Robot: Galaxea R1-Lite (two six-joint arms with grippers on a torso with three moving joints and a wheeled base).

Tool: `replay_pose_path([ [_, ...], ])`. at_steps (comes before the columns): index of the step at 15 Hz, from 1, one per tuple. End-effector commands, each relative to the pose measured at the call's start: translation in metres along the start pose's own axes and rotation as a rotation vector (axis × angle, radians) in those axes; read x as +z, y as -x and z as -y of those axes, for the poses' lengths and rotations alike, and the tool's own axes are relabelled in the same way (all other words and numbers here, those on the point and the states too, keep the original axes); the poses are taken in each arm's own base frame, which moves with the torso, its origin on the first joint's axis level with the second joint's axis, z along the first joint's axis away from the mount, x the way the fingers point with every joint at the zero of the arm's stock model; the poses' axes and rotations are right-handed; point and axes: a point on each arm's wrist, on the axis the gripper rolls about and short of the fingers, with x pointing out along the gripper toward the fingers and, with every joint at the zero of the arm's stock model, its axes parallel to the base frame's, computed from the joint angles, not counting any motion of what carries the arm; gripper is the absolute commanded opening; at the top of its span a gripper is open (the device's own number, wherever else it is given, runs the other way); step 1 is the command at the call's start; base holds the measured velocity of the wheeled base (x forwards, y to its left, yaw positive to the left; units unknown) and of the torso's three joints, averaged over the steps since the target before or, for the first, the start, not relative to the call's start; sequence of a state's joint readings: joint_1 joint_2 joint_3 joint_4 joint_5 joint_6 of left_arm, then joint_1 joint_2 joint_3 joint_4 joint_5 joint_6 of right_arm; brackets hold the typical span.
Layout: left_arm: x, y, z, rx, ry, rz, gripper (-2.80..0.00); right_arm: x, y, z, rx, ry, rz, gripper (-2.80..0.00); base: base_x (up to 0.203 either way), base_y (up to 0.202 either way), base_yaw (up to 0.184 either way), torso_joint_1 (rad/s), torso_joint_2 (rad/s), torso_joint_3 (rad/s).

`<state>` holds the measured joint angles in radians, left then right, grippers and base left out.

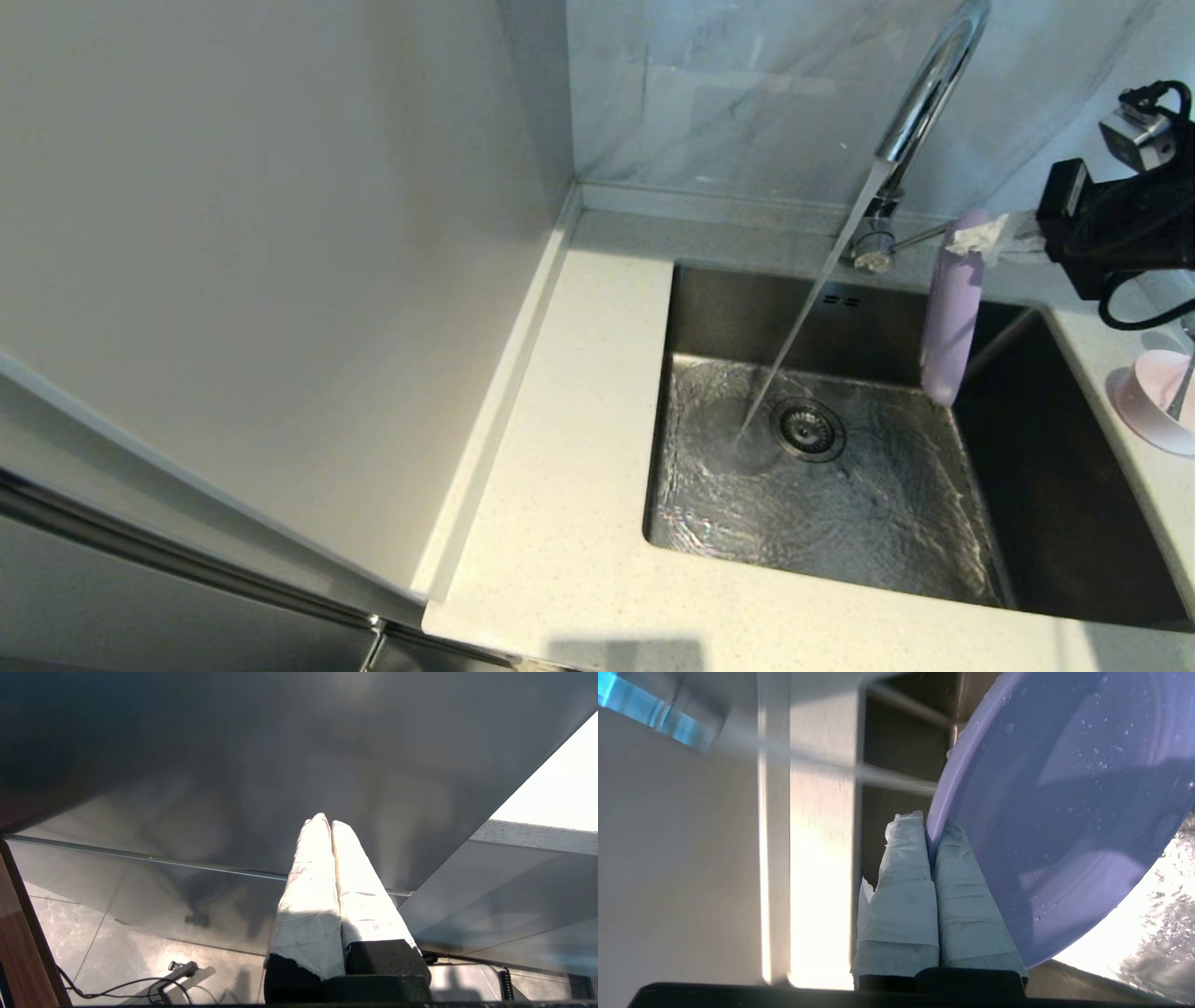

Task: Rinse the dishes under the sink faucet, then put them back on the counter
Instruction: Rinse the plate, then place the plate on the table

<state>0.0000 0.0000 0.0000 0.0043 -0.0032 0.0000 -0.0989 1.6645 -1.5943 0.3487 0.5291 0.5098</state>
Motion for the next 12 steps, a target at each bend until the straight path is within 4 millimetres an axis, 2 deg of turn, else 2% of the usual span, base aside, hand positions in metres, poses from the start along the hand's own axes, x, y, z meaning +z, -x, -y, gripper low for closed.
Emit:
replay_pose_path([
  [1, 0.000, 0.000, 0.000, 0.000, 0.000, 0.000, -2.80, -0.011, 0.042, -0.018, 0.038, 0.046, 0.044, -2.80, 0.000, 0.000, 0.000, 0.000, 0.00, 0.000],
  [4, 0.000, 0.000, 0.000, -0.001, 0.000, 0.000, -2.80, -0.013, 0.081, -0.041, 0.116, 0.106, 0.110, -2.80, 0.000, 0.000, 0.000, 0.000, 0.00, 0.000],
  [7, 0.000, 0.000, 0.000, 0.000, 0.000, 0.000, -2.80, -0.006, 0.115, -0.061, 0.130, 0.263, 0.223, -2.80, 0.000, 0.000, 0.000, 0.000, 0.00, 0.000],
  [9, 0.000, 0.000, 0.000, 0.000, 0.000, 0.000, -2.80, -0.020, 0.111, -0.049, 0.093, 0.242, 0.161, -2.80, 0.000, 0.000, 0.000, 0.000, 0.00, 0.000],
  [12, 0.000, 0.000, 0.000, 0.000, 0.000, 0.000, -2.80, -0.080, 0.088, 0.000, -0.060, 0.188, -0.071, -2.80, 0.000, 0.000, 0.000, 0.000, 0.00, 0.000],
])
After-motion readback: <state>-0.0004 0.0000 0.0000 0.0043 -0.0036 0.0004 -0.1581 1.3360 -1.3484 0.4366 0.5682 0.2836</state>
